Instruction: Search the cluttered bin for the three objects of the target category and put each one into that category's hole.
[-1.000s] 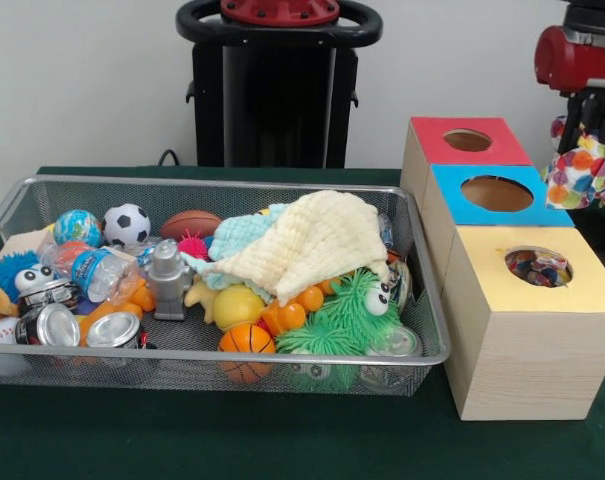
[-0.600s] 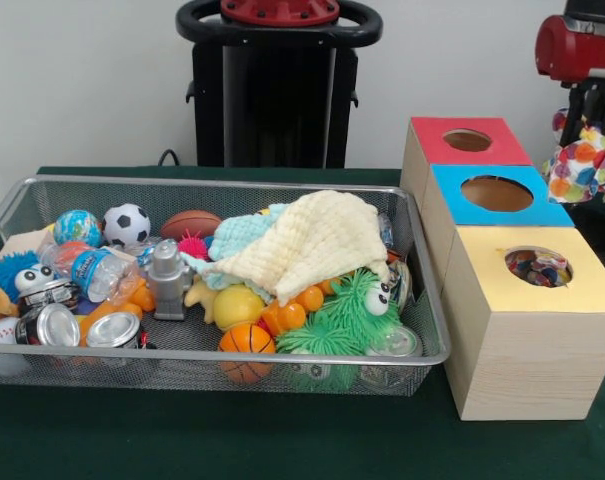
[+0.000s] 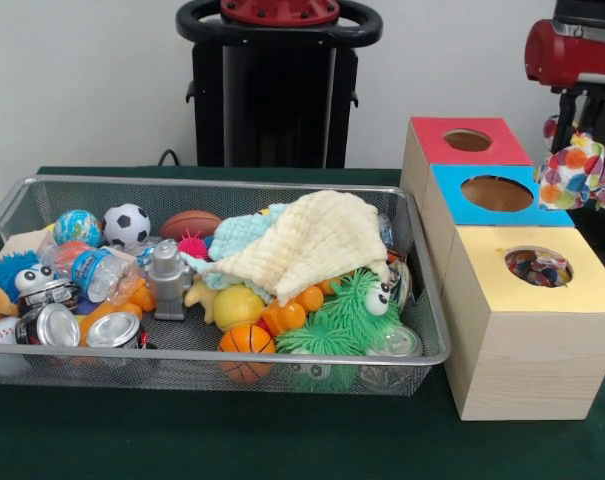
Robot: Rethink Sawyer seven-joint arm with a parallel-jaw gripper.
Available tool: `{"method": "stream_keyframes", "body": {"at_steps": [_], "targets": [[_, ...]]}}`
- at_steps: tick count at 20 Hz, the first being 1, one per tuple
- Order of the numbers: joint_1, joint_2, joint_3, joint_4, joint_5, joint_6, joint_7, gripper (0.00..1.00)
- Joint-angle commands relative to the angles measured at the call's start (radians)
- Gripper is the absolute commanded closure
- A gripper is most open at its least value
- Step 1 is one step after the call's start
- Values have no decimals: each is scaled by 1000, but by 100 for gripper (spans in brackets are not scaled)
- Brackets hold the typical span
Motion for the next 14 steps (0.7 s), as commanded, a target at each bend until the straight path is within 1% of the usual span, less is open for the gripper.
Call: {"method": "stream_keyframes", "body": {"at_steps": [1,4,7,9,14], "targets": [[-12,45,10,129,-58,-32,155,100],[-18,47,20,133,-48,-27,158,100],[-13,60,12,119,-47,-22,166,100],[-14,63,16,127,-46,-37,169,100],[-3,72,6,118,-51,-33,174,100]]}}
